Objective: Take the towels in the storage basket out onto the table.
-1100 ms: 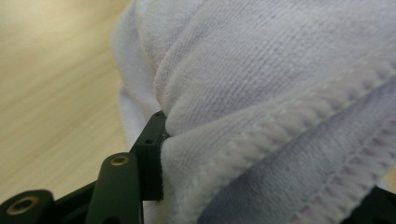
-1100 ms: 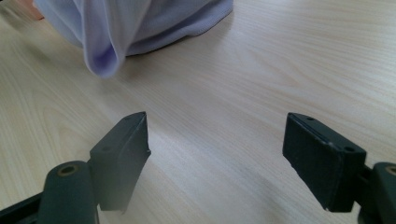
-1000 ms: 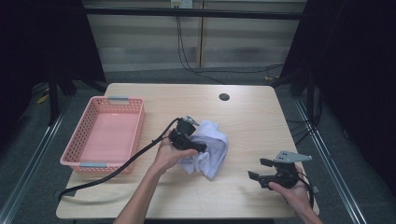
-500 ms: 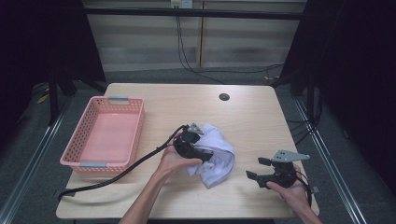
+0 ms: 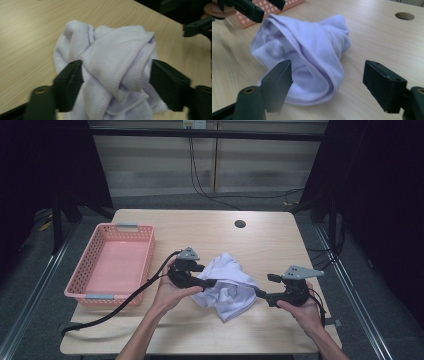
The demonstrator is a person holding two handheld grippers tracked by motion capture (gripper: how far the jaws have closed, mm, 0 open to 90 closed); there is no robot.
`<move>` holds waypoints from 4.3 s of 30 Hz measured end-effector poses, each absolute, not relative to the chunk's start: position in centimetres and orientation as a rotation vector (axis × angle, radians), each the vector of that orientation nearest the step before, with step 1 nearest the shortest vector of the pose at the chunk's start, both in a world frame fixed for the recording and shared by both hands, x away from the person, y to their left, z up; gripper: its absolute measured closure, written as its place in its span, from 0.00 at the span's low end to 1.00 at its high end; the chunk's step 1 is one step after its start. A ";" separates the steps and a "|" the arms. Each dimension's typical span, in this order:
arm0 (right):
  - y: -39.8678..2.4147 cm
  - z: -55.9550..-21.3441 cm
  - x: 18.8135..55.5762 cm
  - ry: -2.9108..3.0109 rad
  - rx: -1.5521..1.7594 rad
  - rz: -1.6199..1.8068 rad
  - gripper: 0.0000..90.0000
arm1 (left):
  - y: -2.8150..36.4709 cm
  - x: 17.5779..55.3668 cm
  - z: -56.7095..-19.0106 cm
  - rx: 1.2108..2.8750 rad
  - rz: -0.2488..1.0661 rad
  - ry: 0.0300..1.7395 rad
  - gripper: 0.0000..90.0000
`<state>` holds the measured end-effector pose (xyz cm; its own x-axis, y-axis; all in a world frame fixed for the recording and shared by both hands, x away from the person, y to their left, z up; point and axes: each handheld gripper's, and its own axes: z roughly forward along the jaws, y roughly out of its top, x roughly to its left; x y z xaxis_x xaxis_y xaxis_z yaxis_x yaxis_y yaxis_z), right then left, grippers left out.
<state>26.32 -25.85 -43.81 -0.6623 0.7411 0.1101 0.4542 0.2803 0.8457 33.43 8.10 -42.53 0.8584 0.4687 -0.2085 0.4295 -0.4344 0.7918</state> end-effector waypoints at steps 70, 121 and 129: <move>-18.6 -40.5 33.4 2.319 0.907 1.488 0.94 | 7.1 34.2 -38.9 1.894 0.212 0.618 0.88; -32.3 -24.4 40.8 1.762 1.229 1.348 0.97 | 20.2 35.2 -25.6 1.561 0.460 0.710 0.96; -33.3 -26.1 41.6 1.769 1.258 1.321 0.97 | 18.6 33.7 -28.8 1.687 0.361 0.668 0.96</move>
